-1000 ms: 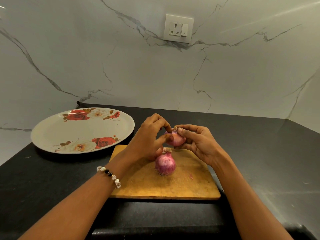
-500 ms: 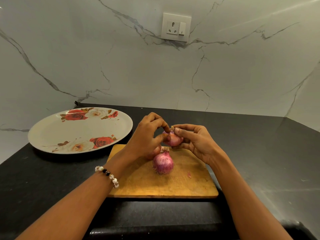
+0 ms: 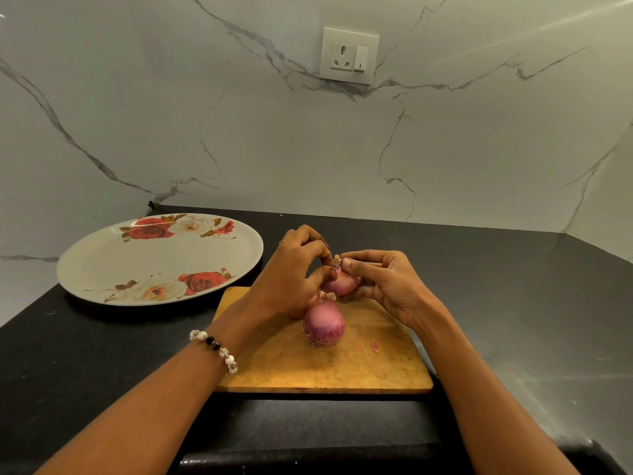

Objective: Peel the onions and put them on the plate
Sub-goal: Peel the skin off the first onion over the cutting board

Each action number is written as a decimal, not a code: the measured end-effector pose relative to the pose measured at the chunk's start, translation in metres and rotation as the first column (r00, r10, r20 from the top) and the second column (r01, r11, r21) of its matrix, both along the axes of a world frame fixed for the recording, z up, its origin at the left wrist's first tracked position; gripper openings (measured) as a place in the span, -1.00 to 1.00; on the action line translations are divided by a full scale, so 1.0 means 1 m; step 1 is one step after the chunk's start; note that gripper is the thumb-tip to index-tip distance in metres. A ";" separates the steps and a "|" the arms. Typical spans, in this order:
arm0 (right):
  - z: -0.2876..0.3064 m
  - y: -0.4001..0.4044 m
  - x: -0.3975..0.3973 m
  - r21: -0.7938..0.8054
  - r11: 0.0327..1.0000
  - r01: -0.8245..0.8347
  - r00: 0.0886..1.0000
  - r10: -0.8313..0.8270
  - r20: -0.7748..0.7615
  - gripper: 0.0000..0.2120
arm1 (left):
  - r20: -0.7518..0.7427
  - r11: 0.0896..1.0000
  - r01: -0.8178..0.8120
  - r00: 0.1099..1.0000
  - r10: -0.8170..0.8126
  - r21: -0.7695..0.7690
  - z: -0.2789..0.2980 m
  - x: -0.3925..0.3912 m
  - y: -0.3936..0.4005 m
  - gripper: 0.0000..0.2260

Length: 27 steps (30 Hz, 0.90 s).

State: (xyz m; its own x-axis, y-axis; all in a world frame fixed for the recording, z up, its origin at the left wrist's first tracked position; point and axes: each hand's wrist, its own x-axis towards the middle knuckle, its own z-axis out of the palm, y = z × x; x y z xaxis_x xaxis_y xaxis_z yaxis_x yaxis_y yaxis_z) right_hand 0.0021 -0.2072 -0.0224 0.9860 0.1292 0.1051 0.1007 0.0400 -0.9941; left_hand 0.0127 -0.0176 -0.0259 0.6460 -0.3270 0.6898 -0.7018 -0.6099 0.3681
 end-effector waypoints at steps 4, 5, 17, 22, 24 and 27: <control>0.000 0.000 0.000 -0.005 1.000 0.009 1.000 -0.009 0.006 -0.60 | -0.022 0.999 0.006 1.000 -0.005 0.049 -0.002 0.000 0.000 -0.90; 0.000 0.000 0.000 0.001 1.000 0.006 1.000 -0.006 0.008 -0.61 | -0.045 0.999 0.015 0.999 -0.013 0.045 -0.001 0.000 0.000 -0.90; 0.004 0.000 -0.001 0.180 0.982 0.061 0.998 -0.057 -0.029 -0.69 | -0.177 0.985 0.079 0.978 -0.106 -0.152 0.005 0.002 0.005 -0.89; 0.005 -0.004 0.000 0.191 0.976 0.103 0.995 -0.099 -0.029 -0.68 | -0.125 0.969 0.104 0.983 -0.134 -0.225 0.010 -0.004 0.004 -0.80; 0.005 -0.004 0.000 0.164 0.983 0.085 0.996 -0.084 -0.013 -0.68 | -0.077 0.971 0.116 0.988 -0.135 -0.209 0.009 -0.003 0.003 -0.81; 0.003 -0.003 0.000 0.138 0.990 0.042 0.999 -0.044 0.013 -0.69 | -0.025 0.980 0.106 0.993 -0.112 -0.169 0.005 -0.002 -0.001 -0.81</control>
State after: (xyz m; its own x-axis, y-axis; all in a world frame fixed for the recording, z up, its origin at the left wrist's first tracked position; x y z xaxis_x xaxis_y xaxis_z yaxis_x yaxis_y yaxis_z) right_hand 0.0018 -0.2100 -0.0195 0.9884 0.0701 0.1348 0.1211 0.1717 -0.9777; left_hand 0.0104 -0.0181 -0.0209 0.6369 -0.2786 0.7188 -0.7460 -0.4579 0.4835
